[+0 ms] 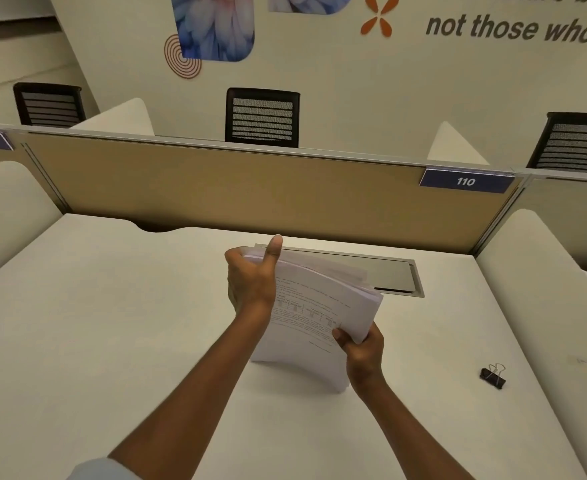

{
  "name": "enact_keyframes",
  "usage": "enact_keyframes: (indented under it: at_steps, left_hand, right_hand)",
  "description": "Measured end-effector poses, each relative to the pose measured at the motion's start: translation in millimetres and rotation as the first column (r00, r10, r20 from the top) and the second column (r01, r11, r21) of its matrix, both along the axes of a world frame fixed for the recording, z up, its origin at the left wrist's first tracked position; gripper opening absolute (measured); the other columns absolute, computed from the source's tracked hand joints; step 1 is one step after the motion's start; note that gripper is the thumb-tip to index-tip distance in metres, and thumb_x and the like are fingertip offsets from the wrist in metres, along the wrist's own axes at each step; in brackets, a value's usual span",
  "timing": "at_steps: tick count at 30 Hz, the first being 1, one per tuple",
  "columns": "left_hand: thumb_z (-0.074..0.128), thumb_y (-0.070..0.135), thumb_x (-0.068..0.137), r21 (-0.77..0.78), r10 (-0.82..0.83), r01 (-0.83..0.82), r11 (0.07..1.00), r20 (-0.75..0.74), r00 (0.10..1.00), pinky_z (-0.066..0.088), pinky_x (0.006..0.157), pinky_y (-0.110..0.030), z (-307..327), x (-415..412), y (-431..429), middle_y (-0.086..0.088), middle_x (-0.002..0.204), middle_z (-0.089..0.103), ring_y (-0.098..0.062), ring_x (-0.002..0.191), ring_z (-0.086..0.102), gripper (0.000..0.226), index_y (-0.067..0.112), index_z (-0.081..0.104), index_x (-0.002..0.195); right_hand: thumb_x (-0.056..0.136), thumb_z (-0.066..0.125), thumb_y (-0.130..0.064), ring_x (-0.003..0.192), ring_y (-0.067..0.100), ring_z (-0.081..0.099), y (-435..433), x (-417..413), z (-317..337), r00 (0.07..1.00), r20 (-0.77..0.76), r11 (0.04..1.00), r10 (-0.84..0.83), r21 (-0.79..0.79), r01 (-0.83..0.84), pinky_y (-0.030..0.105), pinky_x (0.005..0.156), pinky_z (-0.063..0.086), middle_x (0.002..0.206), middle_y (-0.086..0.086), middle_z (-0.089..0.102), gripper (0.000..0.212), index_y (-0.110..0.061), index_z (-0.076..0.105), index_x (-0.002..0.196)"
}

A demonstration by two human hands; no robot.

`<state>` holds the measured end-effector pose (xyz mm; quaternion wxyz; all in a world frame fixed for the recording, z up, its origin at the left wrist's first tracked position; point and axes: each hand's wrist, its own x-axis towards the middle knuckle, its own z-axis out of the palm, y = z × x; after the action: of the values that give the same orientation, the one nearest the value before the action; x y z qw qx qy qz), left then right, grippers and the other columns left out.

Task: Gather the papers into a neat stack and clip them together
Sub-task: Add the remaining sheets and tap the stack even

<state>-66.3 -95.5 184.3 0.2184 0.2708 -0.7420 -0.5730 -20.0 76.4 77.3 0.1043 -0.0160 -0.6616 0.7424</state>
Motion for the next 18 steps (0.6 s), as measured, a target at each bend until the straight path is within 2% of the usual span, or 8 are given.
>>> enact_keyframes:
  at_steps: [3, 7, 12, 15, 18]
  left_hand:
    - [0.061, 0.068, 0.073, -0.024, -0.003, 0.004, 1.000, 0.059, 0.998, 0.054, 0.082, -0.045, 1.2, -1.7, 5.1, -0.005, 0.100, 0.060, -0.027, 0.090, 0.059, 0.062, 0.017, 0.043, 0.104]
    - [0.058, 0.066, 0.077, -0.062, 0.015, -0.011, 0.998, 0.063, 0.998, 0.055, 0.083, -0.047, -0.9, -0.8, 6.1, -0.004, 0.100, 0.061, -0.027, 0.090, 0.061, 0.051, 0.021, 0.044, 0.099]
    - [0.055, 0.065, 0.081, -0.080, -0.005, 0.007, 0.997, 0.028, 1.000, 0.054, 0.080, -0.042, -4.5, 0.5, 4.0, 0.000, 0.094, 0.060, -0.026, 0.086, 0.060, 0.050, 0.019, 0.048, 0.100]
    - [0.052, 0.068, 0.080, -0.042, -0.114, 0.112, 0.993, -0.039, 0.993, 0.049, 0.073, -0.034, -14.4, -0.3, -0.6, 0.000, 0.093, 0.060, -0.024, 0.086, 0.059, 0.055, 0.017, 0.051, 0.103]
    - [0.052, 0.077, 0.069, 0.070, -0.307, 0.332, 0.941, -0.238, 0.921, 0.050, 0.064, -0.030, -25.6, 0.0, -14.5, 0.001, 0.087, 0.061, -0.019, 0.080, 0.061, 0.071, 0.014, 0.054, 0.103]
  right_hand:
    - [0.068, 0.069, -0.011, 0.090, 0.019, 0.068, -0.1, -0.5, 0.1, 1.000, 0.004, 1.000, 0.011, -0.010, -0.011, 0.026, 0.069, 0.059, 0.101, 0.008, 0.069, 0.038, -0.025, 0.062, 0.102]
    - [0.069, 0.069, -0.011, 0.093, 0.028, 0.067, 1.5, -1.0, -2.5, 0.999, 0.022, 0.999, 0.025, -0.023, -0.024, 0.038, 0.074, 0.060, 0.101, 0.007, 0.070, 0.036, -0.027, 0.064, 0.101]
    - [0.069, 0.068, -0.012, 0.092, 0.028, 0.068, 1.8, -0.9, -5.7, 0.999, 0.043, 0.999, 0.018, -0.032, -0.016, 0.038, 0.074, 0.060, 0.100, 0.009, 0.071, 0.033, -0.022, 0.065, 0.100]
    - [0.068, 0.067, -0.011, 0.087, 0.030, 0.067, 1.1, 2.3, -11.3, 0.999, 0.047, 1.000, -0.025, 0.001, 0.025, 0.041, 0.073, 0.059, 0.093, 0.008, 0.071, 0.026, -0.023, 0.066, 0.091]
    - [0.067, 0.067, -0.011, 0.084, 0.028, 0.067, -0.5, 6.1, -15.4, 0.997, 0.052, 0.999, -0.047, -0.006, 0.048, 0.034, 0.068, 0.059, 0.090, 0.009, 0.071, 0.023, -0.021, 0.066, 0.088]
